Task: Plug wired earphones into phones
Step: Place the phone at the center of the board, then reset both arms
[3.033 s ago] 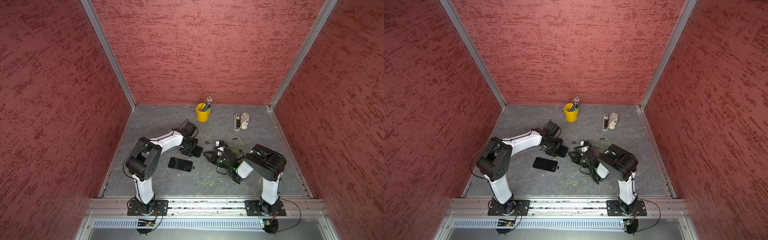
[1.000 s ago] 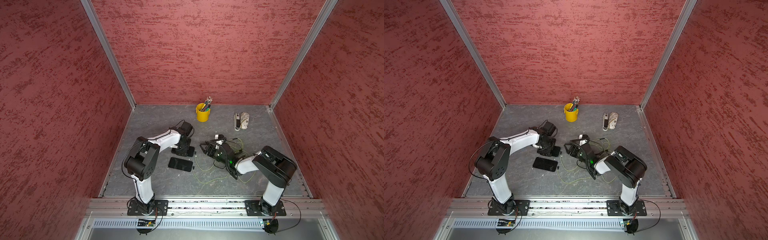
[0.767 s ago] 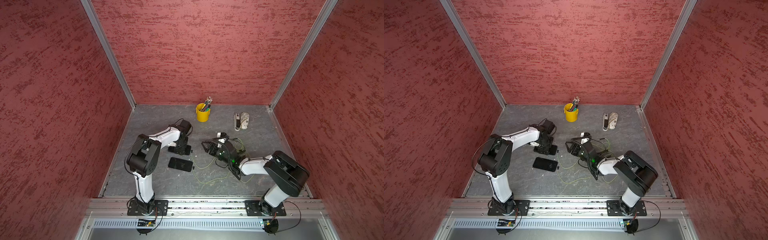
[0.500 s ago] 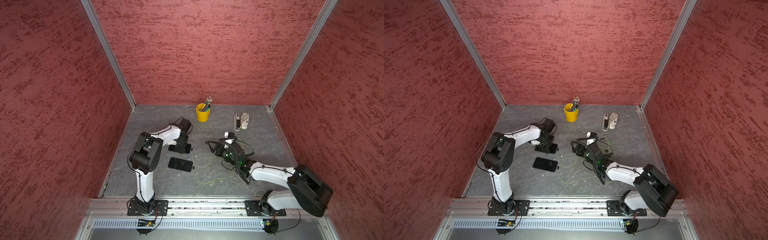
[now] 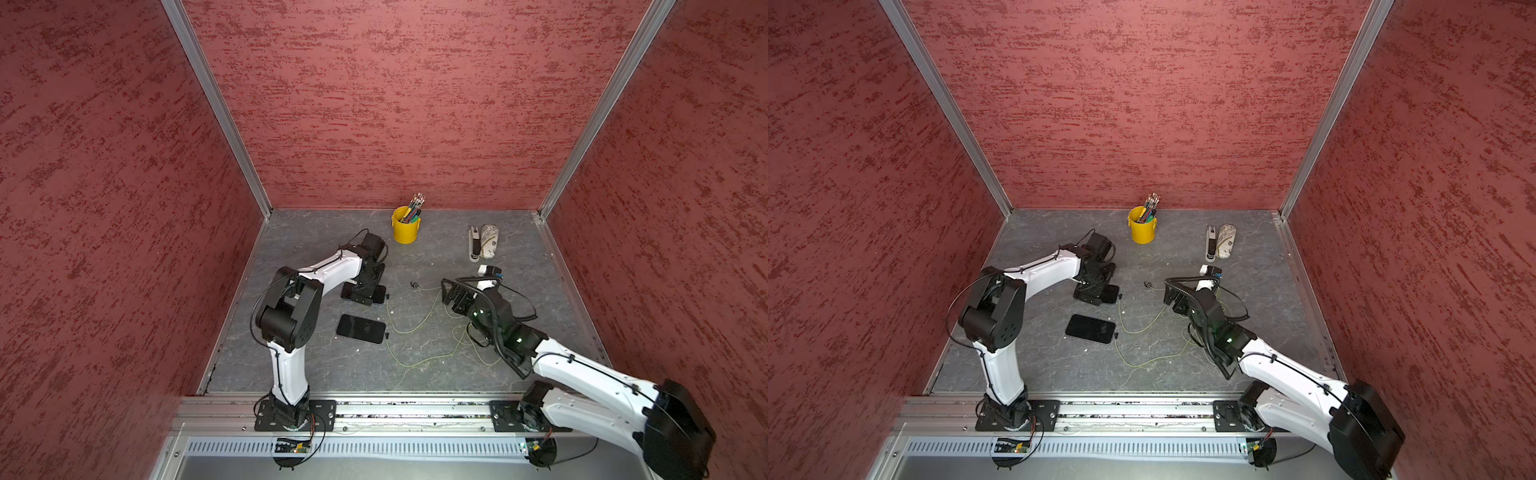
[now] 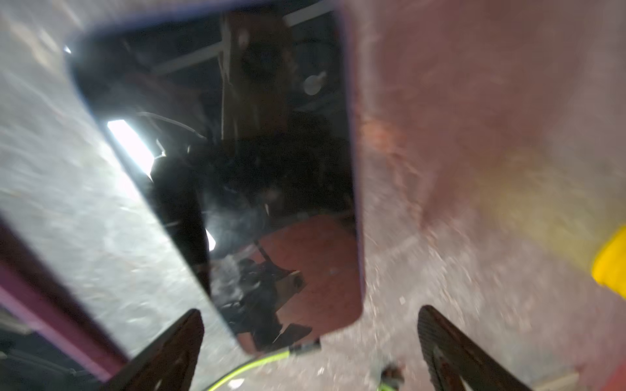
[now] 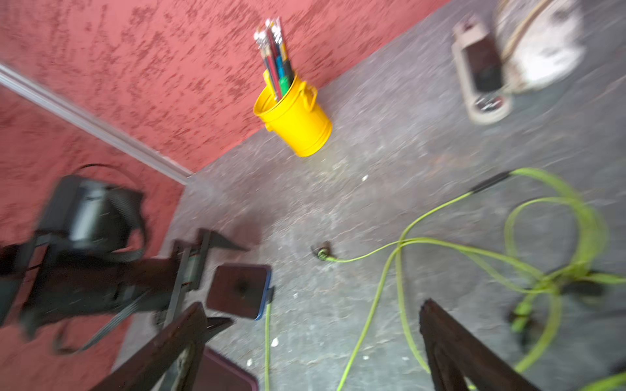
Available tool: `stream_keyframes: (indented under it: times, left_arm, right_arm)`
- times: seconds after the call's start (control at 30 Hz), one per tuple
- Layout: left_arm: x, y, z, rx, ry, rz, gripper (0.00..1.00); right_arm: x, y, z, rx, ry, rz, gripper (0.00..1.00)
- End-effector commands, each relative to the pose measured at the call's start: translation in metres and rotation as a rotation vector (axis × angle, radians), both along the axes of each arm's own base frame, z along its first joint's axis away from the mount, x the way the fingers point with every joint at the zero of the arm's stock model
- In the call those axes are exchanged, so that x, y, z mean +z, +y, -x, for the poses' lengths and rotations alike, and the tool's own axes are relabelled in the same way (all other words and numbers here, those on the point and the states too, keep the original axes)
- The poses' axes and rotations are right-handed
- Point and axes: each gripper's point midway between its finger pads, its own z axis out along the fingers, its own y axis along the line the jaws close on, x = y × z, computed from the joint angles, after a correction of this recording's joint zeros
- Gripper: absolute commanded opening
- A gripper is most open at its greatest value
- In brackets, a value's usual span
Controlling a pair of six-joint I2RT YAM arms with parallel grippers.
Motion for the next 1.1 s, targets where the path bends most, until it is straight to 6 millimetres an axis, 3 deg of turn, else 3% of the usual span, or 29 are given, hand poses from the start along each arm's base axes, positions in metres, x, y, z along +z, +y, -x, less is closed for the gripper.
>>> stream_keyframes:
  times: [0.0, 0.13, 0.23, 0.37, 0.47, 0.6, 0.83, 0.93, 1.07]
  left_arm:
    - [0.077, 0.023, -0.007, -0.223, -0.245, -0.120, 1.00]
    - [0.141, 0.068, -0.010, -0.408, -0.509, -0.402, 1.00]
    - [0.162, 0.089, -0.013, -0.563, -0.667, -0.580, 1.00]
    - [0.146, 0.142, -0.004, -0.509, -0.663, -0.753, 1.00]
    - [0.127, 0.175, 0.004, -0.439, -0.639, -0.810, 1.00]
    - [0.116, 0.210, 0.020, -0.376, -0.612, -0.956, 1.00]
    - [0.090, 0.212, 0.036, -0.466, -0.806, -0.975, 0.99]
    - [0.078, 0.207, 0.042, -0.502, -0.890, -0.945, 1.00]
    - [0.086, 0.196, 0.038, -0.541, -1.045, -0.907, 0.99]
  right_arm:
    - [0.039, -0.034, -0.005, -0.128, -0.102, 0.197, 0.99]
    - [0.073, -0.063, -0.003, -0.223, -0.253, 0.361, 0.99]
    - [0.086, -0.097, 0.007, -0.365, -0.378, 0.441, 0.99]
    - [0.091, -0.145, 0.029, -0.541, -0.559, 0.421, 0.99]
    - [0.080, -0.178, 0.046, -0.641, -0.655, 0.439, 0.98]
    - [0.044, -0.201, 0.031, -0.672, -0.545, 0.499, 0.99]
    - [-0.006, -0.224, 0.014, -0.676, -0.436, 0.468, 0.99]
    - [-0.003, -0.225, 0.011, -0.668, -0.467, 0.487, 0.98]
    - [-0.002, -0.225, -0.006, -0.615, -0.483, 0.483, 0.99]
